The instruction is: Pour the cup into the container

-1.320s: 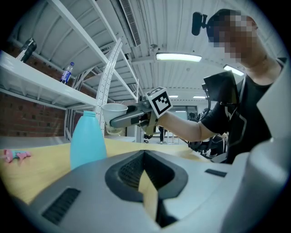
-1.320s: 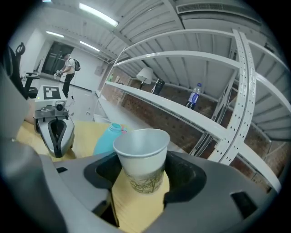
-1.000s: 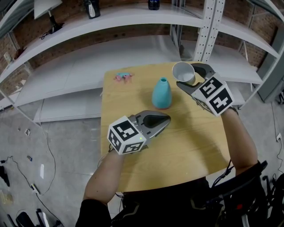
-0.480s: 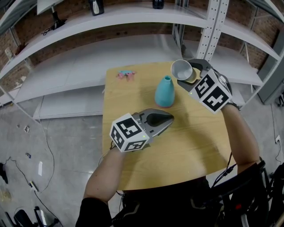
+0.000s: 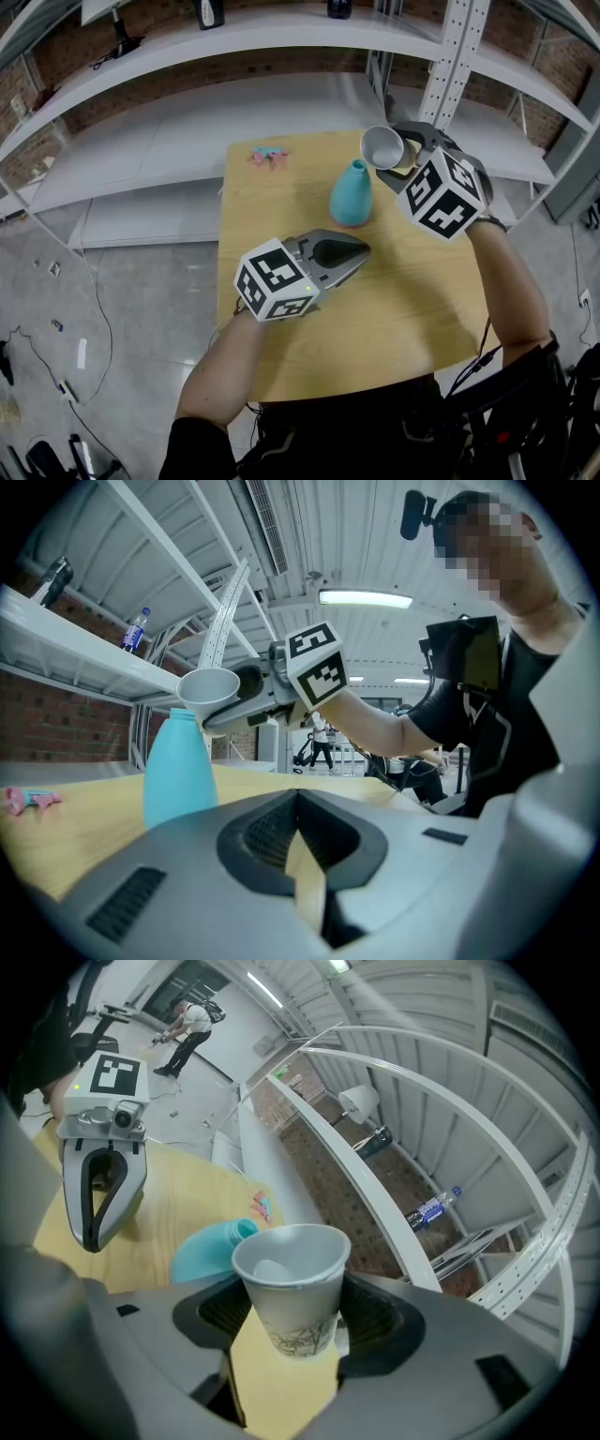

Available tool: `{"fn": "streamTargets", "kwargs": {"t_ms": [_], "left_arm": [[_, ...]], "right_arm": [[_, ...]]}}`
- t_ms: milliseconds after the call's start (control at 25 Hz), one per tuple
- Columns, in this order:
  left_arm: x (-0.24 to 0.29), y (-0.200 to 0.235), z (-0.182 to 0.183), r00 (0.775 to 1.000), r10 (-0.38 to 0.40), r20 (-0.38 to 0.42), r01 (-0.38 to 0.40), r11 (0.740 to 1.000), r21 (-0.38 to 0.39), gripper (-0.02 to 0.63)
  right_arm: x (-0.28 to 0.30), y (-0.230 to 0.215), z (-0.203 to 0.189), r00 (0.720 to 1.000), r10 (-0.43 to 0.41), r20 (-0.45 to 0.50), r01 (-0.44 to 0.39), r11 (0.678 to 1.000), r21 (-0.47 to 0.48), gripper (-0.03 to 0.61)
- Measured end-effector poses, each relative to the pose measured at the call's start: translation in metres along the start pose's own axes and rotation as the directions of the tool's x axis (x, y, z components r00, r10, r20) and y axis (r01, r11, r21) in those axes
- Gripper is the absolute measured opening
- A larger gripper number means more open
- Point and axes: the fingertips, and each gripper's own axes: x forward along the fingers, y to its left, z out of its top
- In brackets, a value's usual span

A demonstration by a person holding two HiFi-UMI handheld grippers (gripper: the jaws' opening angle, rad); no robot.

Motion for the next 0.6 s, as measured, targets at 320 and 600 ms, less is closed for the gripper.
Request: {"fn": "streamTargets", "kwargs": {"t_ms": [320,600], "left_arm": [[0.0003,0.0002,0.0005,1.000,0.001,0.000,-0.001,1.000,-0.001,0.002],[0.0004,-0.0001,0.0005,1.000,0.002,0.000,-0.002,1.000,-0.001,0.002]], "right_arm": [[0.0014,-0.0028,0.0054,0.998,-0.039,-0.039,0.035,0.994,-0.103,0.298],[0.0031,-0.0055,0.0049,0.996,-0.065,-0.064,0.055,0.988,-0.147,0.298]]}}
